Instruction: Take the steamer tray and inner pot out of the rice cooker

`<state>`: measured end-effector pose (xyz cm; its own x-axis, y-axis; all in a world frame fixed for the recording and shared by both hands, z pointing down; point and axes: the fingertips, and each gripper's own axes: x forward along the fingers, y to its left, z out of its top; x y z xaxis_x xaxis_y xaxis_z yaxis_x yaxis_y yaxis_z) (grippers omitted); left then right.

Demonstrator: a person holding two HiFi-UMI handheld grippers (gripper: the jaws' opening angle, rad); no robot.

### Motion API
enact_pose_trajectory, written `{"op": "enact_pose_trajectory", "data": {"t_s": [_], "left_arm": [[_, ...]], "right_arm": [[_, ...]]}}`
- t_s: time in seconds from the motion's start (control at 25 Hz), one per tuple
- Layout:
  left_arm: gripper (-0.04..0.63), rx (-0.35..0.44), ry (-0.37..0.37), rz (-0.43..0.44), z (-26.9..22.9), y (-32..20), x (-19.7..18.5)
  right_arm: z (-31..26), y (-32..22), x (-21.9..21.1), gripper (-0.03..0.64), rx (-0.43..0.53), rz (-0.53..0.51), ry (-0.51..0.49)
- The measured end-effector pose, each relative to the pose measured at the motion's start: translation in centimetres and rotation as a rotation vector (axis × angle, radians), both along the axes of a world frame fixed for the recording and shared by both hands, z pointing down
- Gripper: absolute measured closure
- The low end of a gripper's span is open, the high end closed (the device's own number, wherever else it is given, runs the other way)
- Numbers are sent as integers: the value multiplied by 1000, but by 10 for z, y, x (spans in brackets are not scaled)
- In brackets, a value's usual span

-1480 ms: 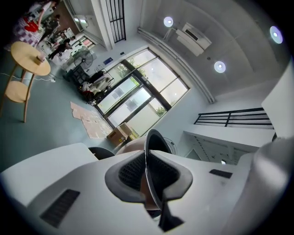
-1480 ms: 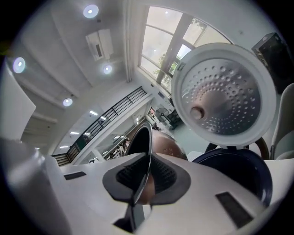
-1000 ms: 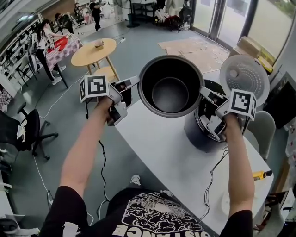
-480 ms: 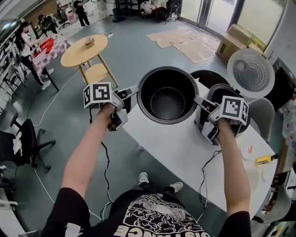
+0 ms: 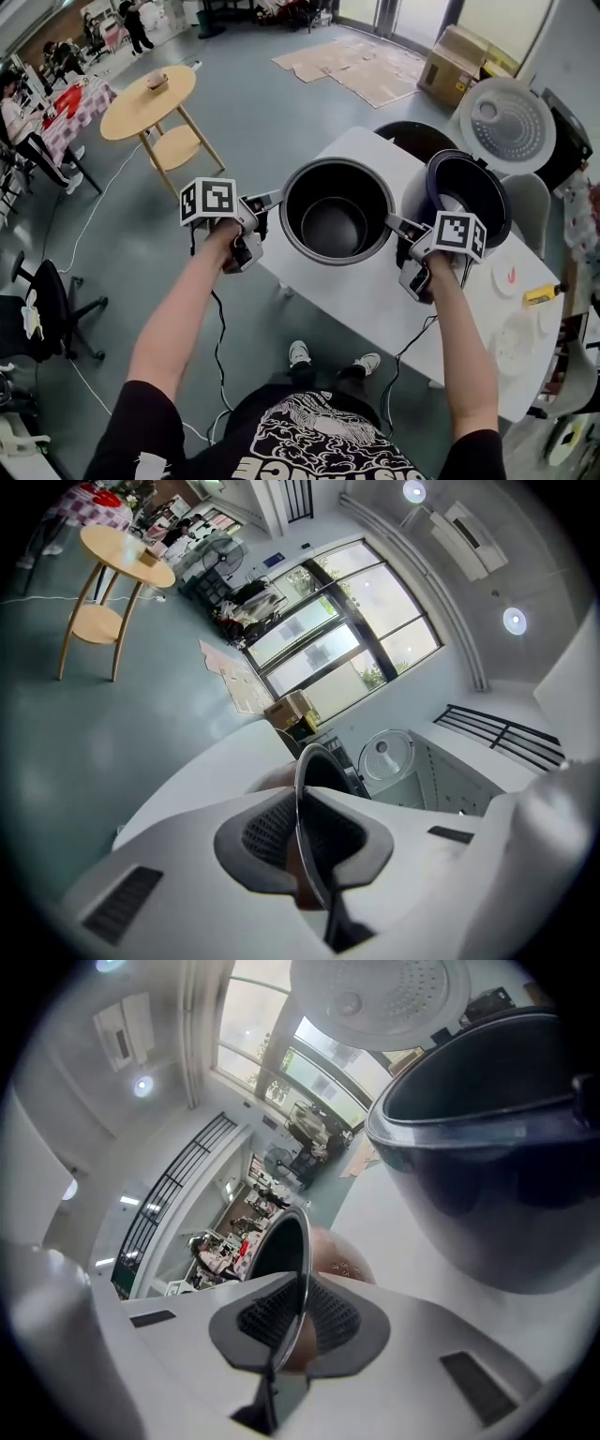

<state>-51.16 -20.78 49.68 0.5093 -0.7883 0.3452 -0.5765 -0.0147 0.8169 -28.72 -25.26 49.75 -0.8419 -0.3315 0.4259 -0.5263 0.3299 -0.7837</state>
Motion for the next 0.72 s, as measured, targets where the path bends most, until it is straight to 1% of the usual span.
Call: {"op": "enact_pose_trajectory", "data": {"t_s": [0.2, 0.4, 0.6, 0.72], "left_arm": [[566, -47, -22, 28, 24, -5, 8], [566, -75, -37, 49, 36, -9, 9], [566, -83, -18, 60, 39, -11, 11], [565, -80, -23, 67, 38, -13, 12]], "right_arm": [[29, -2, 8, 569, -43, 26, 24], [45, -4, 10, 566, -64, 42, 44], [52, -3, 13, 563, -71, 54, 50], [52, -3, 13, 561, -60, 53, 62]]}}
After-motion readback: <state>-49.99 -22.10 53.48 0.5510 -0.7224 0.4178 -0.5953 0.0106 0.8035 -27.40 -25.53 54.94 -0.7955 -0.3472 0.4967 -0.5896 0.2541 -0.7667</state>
